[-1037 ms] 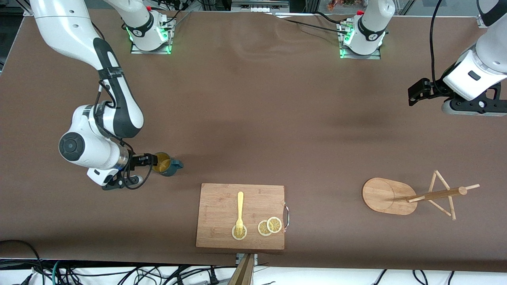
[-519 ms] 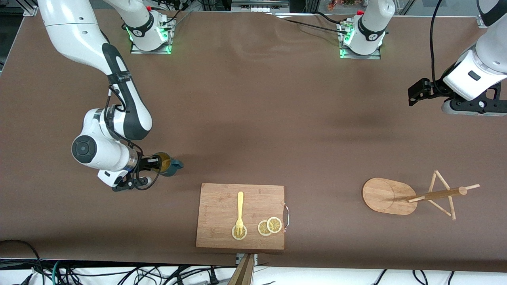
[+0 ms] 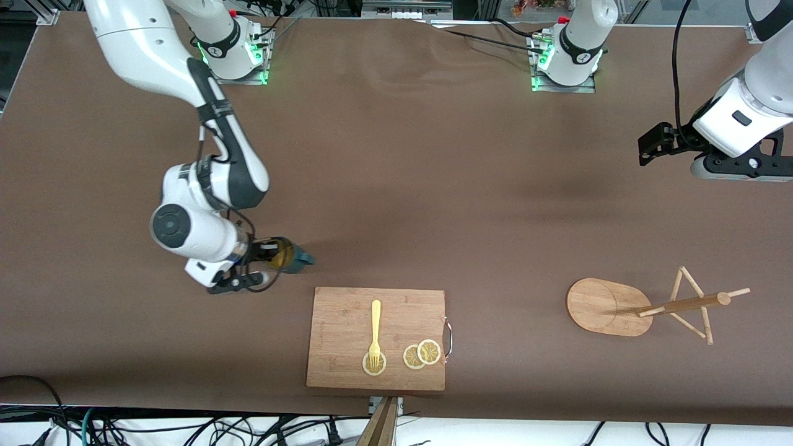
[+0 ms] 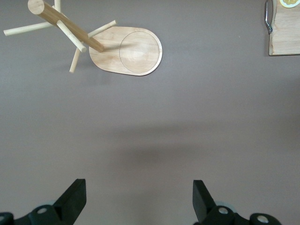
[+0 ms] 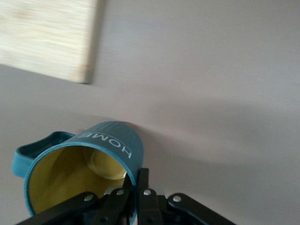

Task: Pass cup and hang on rack
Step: 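Close the right gripper on the teal mug rim, then lift the mug and carry it toward the table middle with the right gripper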

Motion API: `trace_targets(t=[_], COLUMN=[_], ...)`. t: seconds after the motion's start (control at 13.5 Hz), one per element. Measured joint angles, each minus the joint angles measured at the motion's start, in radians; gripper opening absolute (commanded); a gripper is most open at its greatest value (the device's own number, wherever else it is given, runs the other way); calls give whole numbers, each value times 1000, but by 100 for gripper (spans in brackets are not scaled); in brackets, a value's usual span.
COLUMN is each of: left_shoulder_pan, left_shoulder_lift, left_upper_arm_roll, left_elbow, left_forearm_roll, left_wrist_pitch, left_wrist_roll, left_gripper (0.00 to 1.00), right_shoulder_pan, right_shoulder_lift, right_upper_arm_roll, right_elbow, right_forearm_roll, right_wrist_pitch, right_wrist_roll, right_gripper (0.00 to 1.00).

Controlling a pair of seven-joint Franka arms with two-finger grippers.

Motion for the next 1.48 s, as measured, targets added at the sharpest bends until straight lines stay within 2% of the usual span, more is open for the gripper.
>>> trace_targets(t=[0.52,0.89,1.11,1.48], left_shoulder_pan=[0,-1,-1,-3], left_shoulder_lift=[0,0,0,8], left_upper_arm_roll=[0,-1,0,-3], left_elbow=[0,0,0,0], left_forearm_roll=[0,0,0,-2], left_wrist_pitch=[0,0,0,-34], left_wrist_roll=[0,0,0,0], left_gripper=[100,100,100,100], right_shoulder_pan=[293,475,542,572], right_shoulder_lift=[11,123,176,222], right_upper_arm_roll=[19,17,12,9], right_elbow=[139,274,316,320], right_forearm_roll=[0,-2,-31,-116], right_wrist_pitch=[-29,-22,8,36], right_wrist_roll=[404,586,626,630], right_gripper=[0,0,0,0])
